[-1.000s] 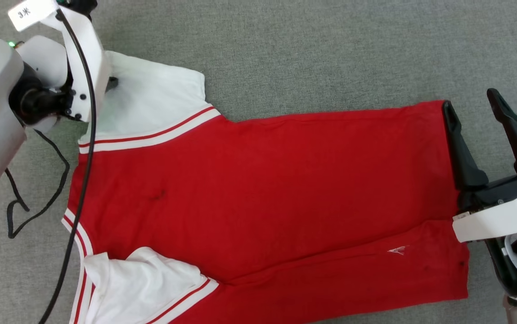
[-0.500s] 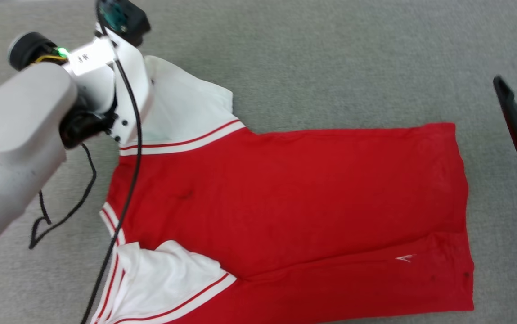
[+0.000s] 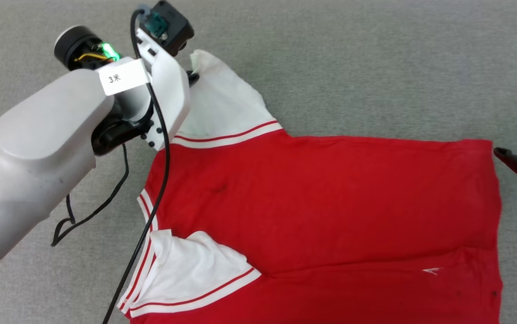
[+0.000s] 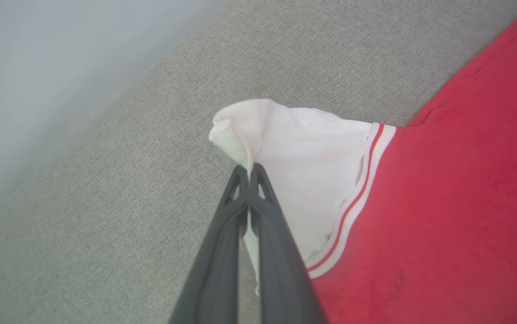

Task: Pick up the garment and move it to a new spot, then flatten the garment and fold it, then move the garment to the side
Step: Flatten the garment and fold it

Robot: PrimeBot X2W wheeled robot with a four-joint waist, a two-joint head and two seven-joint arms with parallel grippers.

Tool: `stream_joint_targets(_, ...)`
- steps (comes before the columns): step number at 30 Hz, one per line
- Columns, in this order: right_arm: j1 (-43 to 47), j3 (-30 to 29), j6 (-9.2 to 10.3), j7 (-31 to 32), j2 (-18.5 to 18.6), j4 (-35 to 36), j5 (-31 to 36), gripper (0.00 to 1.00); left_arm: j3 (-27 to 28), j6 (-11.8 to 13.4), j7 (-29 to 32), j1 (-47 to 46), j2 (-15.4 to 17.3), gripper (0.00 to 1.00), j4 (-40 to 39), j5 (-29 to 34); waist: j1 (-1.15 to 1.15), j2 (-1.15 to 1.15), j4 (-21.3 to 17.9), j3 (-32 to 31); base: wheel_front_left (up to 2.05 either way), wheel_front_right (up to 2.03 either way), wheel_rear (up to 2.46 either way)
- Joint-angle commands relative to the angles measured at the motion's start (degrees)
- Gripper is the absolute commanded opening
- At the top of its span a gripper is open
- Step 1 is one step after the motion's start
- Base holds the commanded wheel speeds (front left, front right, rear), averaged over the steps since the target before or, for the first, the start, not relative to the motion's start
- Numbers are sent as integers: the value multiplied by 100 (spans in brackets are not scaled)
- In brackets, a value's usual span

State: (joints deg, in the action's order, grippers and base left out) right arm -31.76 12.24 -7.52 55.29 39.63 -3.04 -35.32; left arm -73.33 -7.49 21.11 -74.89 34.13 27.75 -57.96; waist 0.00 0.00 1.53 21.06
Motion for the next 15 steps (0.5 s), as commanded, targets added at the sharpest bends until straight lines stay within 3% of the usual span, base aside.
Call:
stream_joint_targets(1, -134, 71, 6, 22, 27, -61, 40, 100, 6, 12, -37, -60, -17, 0, -35, 46, 0, 0, 85, 83, 0, 0, 0)
stream_joint_targets(15, -467, 928, 5, -143, -382, -1463, 145, 100, 2, 12, -367, -273, -158, 0, -205, 161, 0, 0, 362, 510, 0, 0, 0)
